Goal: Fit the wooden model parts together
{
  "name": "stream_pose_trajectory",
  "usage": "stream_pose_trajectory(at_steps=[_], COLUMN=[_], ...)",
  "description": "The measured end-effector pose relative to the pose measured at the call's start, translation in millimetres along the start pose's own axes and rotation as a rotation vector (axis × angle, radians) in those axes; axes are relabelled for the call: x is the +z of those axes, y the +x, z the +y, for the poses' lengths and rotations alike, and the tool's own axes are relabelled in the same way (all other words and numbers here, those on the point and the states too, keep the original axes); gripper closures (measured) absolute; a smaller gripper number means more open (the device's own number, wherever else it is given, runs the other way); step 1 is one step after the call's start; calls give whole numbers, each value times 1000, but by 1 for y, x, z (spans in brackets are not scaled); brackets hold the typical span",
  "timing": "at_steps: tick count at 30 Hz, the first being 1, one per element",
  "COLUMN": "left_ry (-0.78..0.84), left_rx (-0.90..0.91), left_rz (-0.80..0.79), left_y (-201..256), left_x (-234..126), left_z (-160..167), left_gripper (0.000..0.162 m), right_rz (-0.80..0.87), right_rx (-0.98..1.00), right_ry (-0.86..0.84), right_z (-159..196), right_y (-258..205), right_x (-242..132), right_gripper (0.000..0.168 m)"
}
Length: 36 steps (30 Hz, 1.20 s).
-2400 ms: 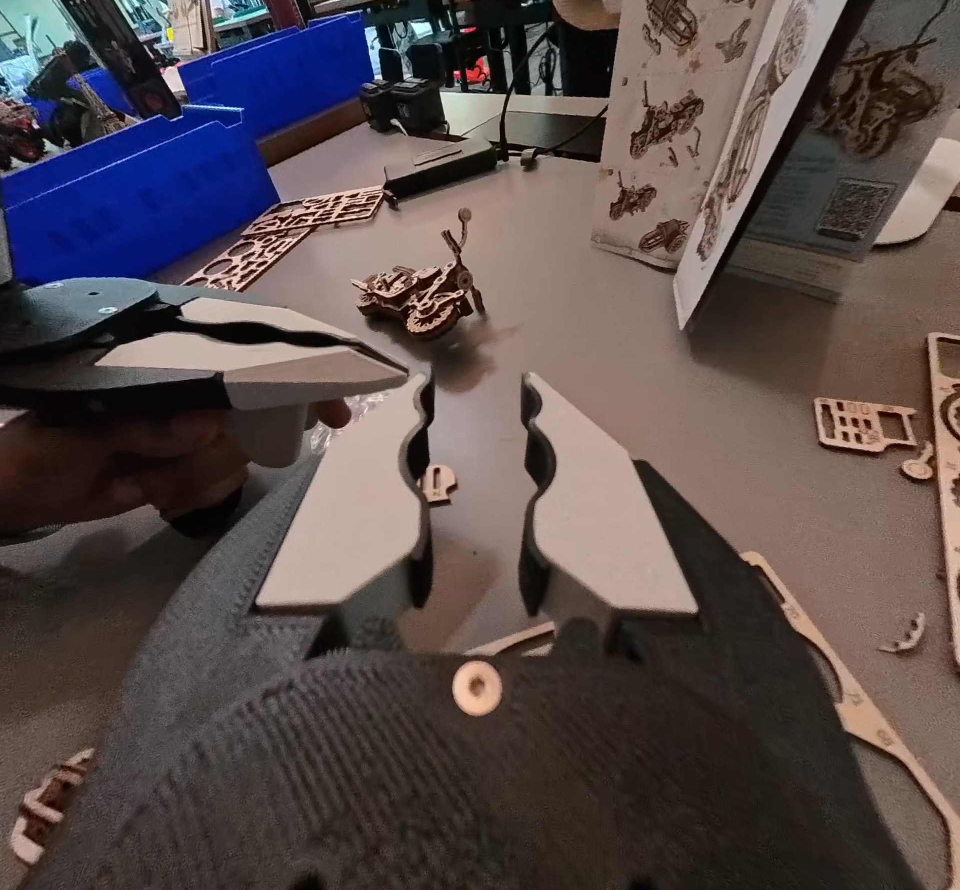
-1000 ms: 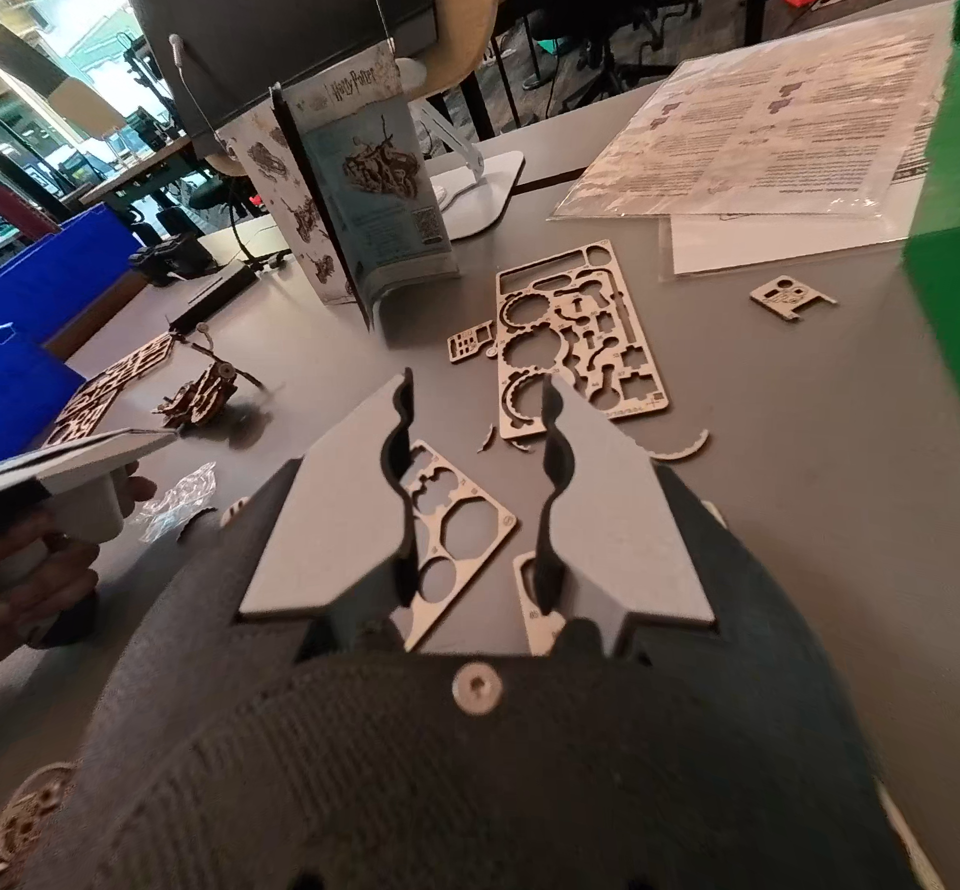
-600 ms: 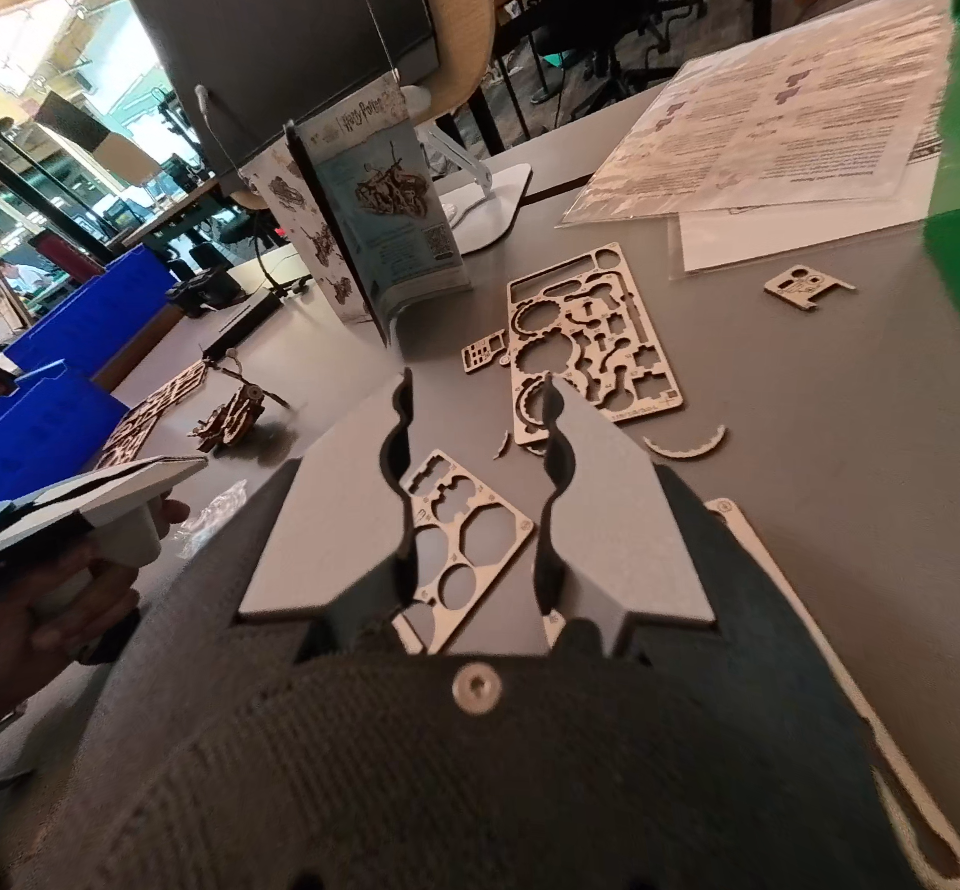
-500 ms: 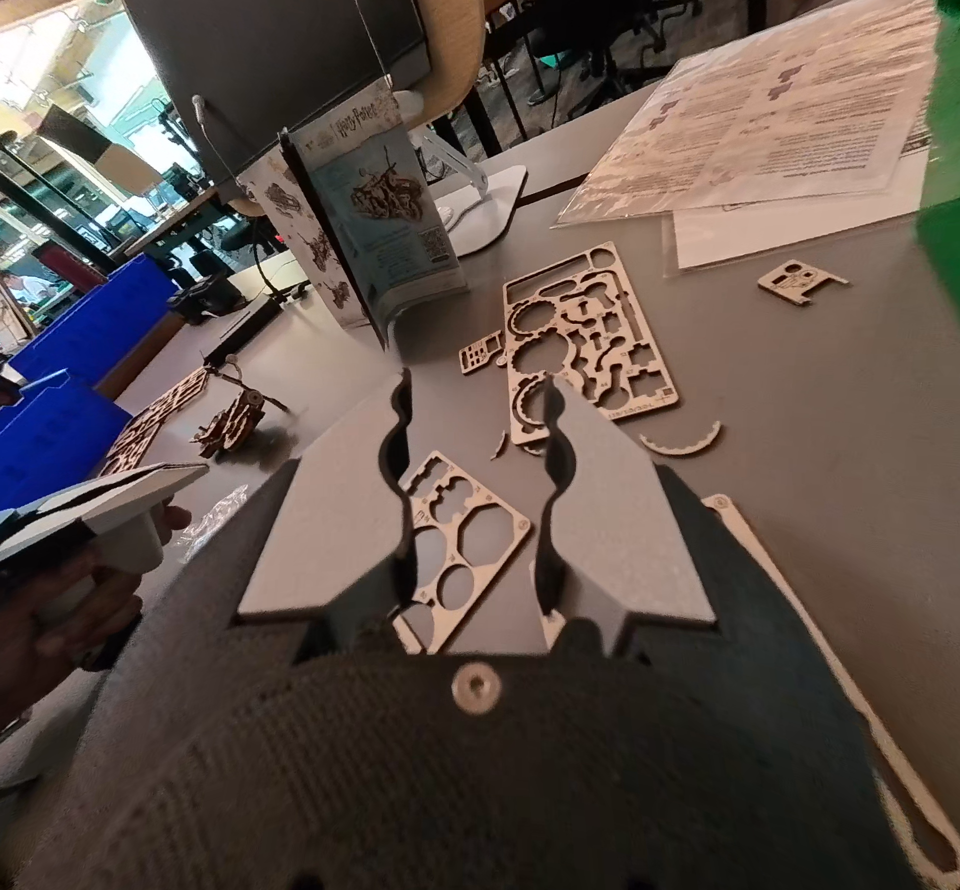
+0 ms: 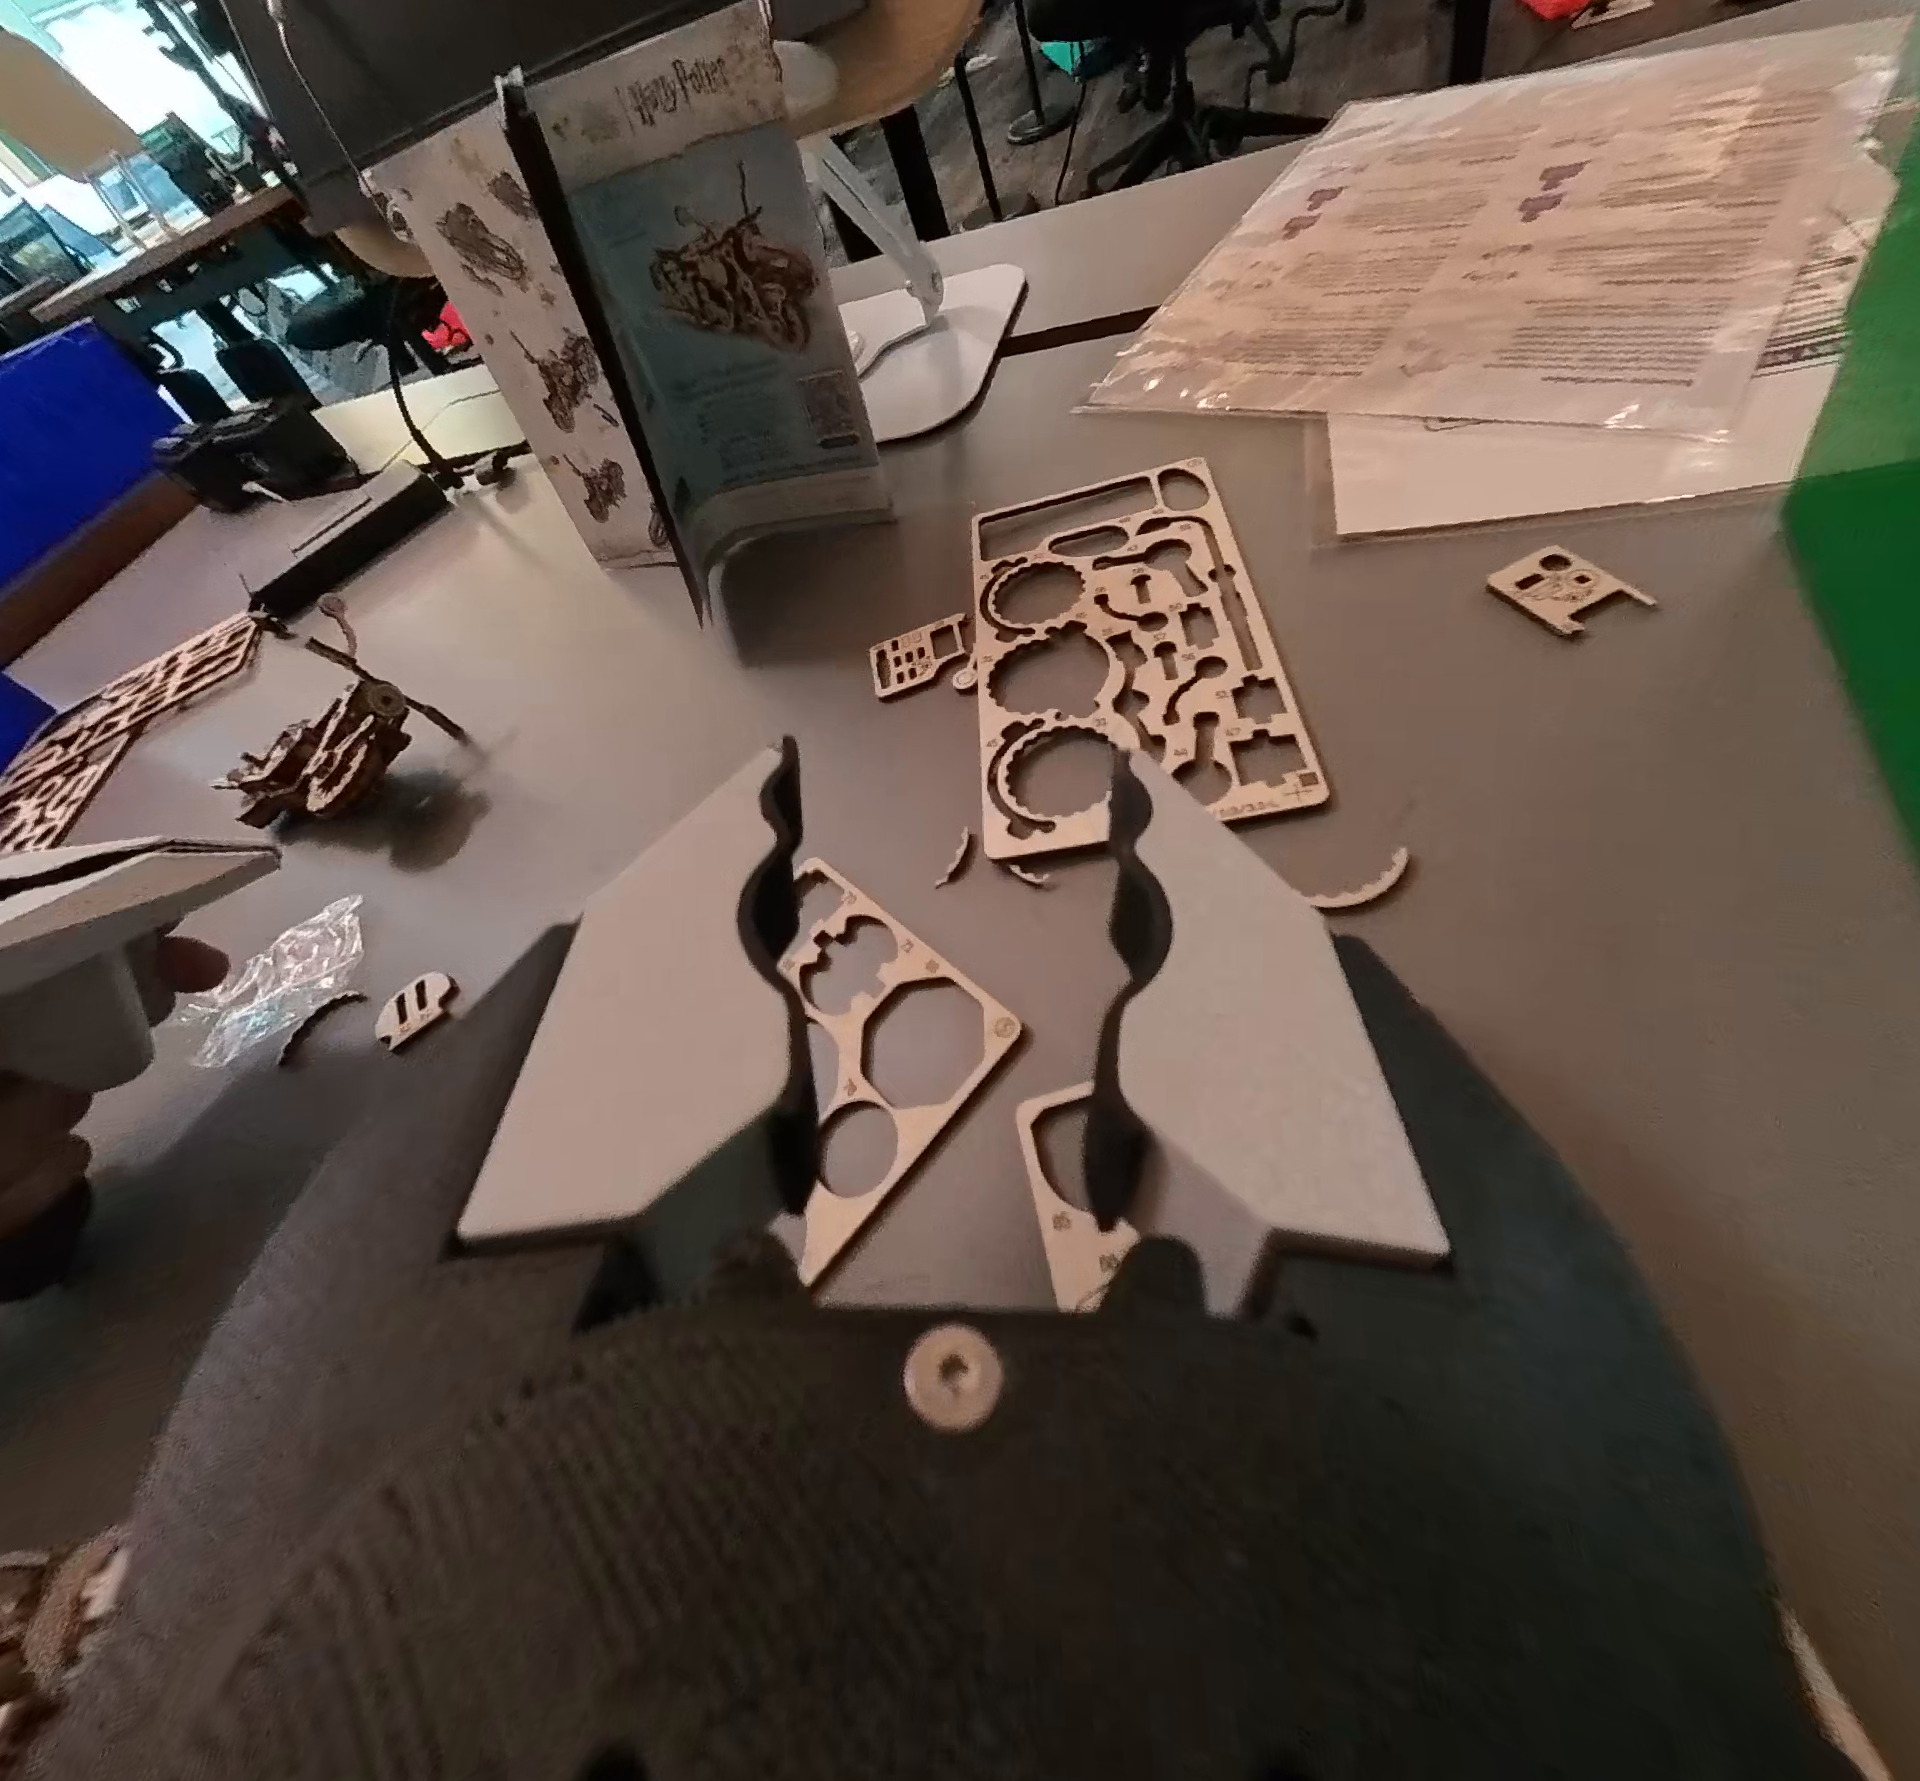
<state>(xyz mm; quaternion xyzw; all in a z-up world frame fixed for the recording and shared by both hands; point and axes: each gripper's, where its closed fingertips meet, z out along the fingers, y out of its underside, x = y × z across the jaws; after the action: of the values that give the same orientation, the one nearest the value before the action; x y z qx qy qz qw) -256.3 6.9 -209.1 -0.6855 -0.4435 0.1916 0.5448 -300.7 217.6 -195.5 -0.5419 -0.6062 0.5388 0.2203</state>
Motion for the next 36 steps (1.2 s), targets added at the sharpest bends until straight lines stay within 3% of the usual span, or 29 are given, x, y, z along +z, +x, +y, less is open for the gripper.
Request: stream_pose_trajectory(at_steps=[8, 16, 23, 28, 36], left_ry=[-9, -8, -10, -20, -21], left_rx=[-8, -4, -5, -19, -2], left_rz=[-5, -5, -4, 0, -4], left_y=[-1, -1, -1, -2, -1], left_x=[1, 1, 0, 1, 1], left_z=[1, 1, 2, 3, 3], left_gripper=[162, 162, 162, 162, 162], right_rz=[-14, -13, 208, 199, 192], right_rx=[2, 71, -179, -98, -155], right_ry=[-8, 94, 198, 239, 208], right_z=[2, -19, -52, -57, -51], right_y=[-3, 11, 59, 74, 68], right_x=[2, -12, -50, -63, -57], right_gripper=[110, 111, 115, 115, 116])
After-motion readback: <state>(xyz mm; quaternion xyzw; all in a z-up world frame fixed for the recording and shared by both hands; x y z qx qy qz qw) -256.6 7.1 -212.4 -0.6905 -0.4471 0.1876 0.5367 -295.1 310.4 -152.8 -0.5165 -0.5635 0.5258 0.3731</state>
